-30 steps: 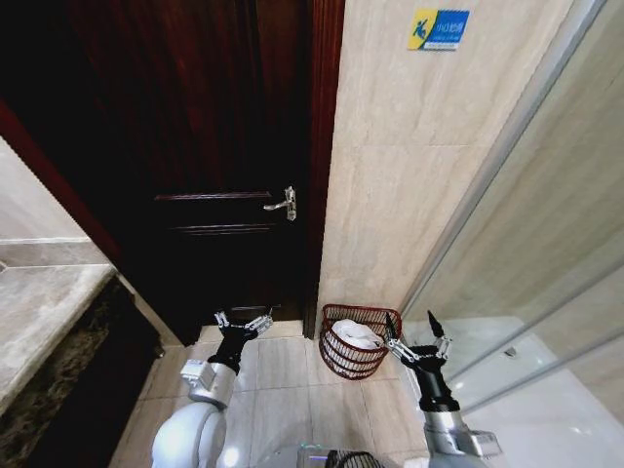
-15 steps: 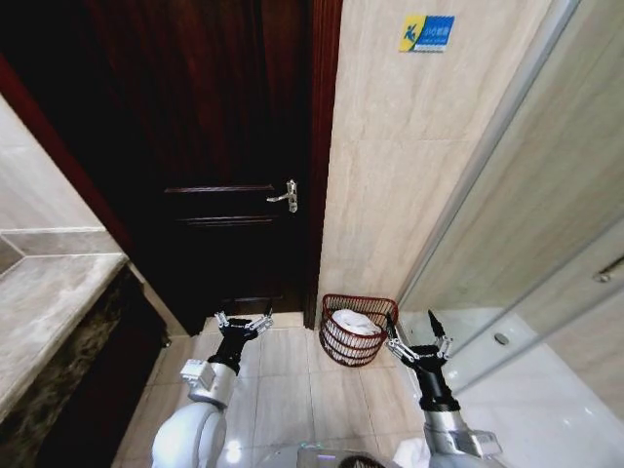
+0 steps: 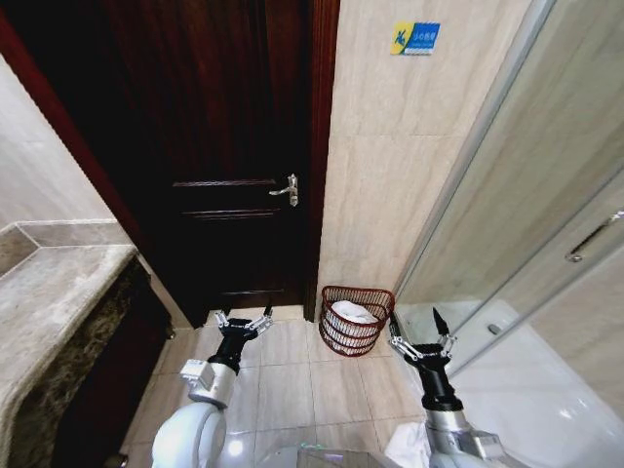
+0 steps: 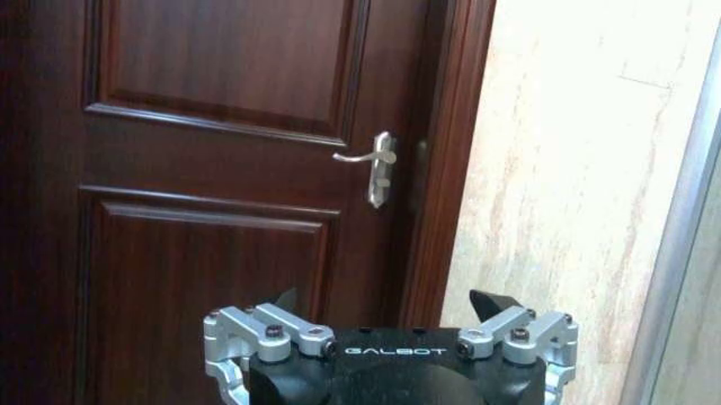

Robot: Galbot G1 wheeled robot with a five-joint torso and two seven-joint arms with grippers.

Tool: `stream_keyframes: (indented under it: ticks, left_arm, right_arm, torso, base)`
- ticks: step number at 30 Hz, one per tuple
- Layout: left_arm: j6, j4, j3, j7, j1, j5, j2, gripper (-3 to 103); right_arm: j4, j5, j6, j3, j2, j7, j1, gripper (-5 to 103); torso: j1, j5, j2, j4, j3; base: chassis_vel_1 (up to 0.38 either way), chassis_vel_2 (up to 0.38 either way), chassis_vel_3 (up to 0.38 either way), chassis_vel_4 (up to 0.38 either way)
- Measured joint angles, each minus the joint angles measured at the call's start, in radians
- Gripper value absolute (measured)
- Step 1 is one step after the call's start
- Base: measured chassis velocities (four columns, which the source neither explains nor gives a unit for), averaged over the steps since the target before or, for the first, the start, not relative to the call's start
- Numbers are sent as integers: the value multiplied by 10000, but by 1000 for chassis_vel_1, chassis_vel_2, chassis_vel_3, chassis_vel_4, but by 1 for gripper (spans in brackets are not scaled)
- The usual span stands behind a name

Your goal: Discard the used towel into the hamper.

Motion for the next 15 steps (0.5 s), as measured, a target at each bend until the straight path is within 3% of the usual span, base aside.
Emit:
stream_keyframes:
  ticks: [9,15]
  left_arm:
    - [0,0,0,0,3,0,0,100]
    - [0,0,0,0,2,0,0,100]
  right_arm:
    - [274,-131,54,-41,0,87,3,100]
    - [746,-368,15,-107,0,559,-10,100]
  torso:
    - [-8,0,1,0,-3]
    - [-8,1,2,-1,-3]
  base:
    - [-25,-21,-20,-22]
    - [-63,-68,-75,-56]
